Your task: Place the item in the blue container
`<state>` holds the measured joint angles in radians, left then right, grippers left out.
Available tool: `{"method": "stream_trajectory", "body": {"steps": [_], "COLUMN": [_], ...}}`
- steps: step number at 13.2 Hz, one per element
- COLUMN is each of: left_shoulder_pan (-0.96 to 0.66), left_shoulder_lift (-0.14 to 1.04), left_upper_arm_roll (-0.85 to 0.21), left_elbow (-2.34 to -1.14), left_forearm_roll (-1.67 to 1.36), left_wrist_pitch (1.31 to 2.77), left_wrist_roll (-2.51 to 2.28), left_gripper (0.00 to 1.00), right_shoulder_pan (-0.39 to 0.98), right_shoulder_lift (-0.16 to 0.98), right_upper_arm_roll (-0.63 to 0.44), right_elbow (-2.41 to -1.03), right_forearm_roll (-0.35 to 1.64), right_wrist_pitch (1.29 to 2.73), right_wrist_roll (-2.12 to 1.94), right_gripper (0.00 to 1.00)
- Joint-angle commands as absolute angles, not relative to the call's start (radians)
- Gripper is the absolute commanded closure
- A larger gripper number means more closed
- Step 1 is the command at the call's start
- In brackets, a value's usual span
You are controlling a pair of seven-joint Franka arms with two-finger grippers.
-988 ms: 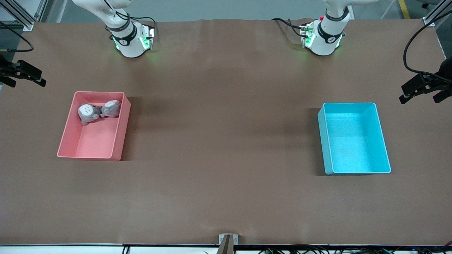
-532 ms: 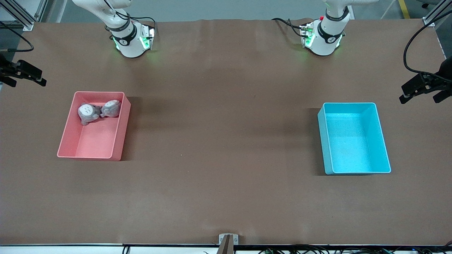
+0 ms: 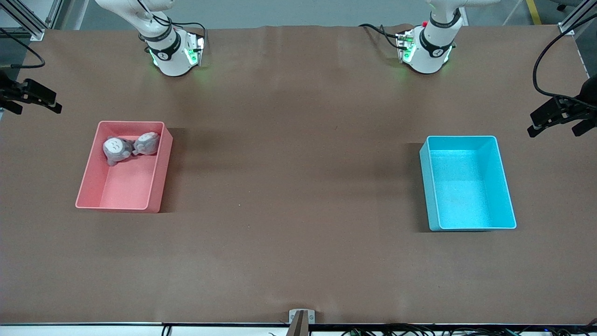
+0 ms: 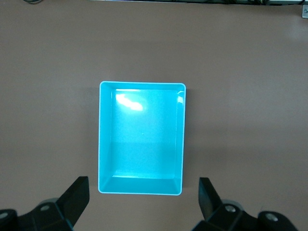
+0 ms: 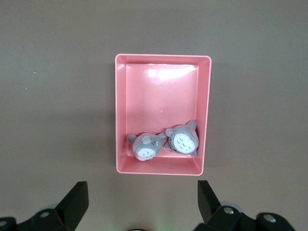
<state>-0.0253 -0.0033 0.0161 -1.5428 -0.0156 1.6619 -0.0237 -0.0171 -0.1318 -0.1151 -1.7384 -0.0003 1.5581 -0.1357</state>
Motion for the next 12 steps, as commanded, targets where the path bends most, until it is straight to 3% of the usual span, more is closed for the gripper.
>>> {"method": "stream_trajectory", "body": {"steps": [1, 12], "left_shoulder_pan": [-0.023, -0.023], "left_shoulder_lift": [0.0, 0.0], "left_upper_arm_roll": [0.014, 0.014], "left_elbow": [-1.522, -1.52], "left_forearm_roll": [-0.008, -0.008], "left_wrist_pitch": [1.641, 1.641], "left_wrist_roll": [-0.018, -0.018], "left_gripper": [0.0, 0.0], "right_shoulder_pan": [-0.025, -0.014], "right_shoulder_lift": [-0.137, -0.138], "right_upper_arm_roll": [-0.106, -0.104], "right_elbow": [-1.738, -1.738], "right_forearm_roll": [-0.014, -0.051], "right_wrist_pitch": [1.56, 1.562], "right_wrist_roll": [-0.137, -0.107], "right_gripper": [0.0, 0.0]}}
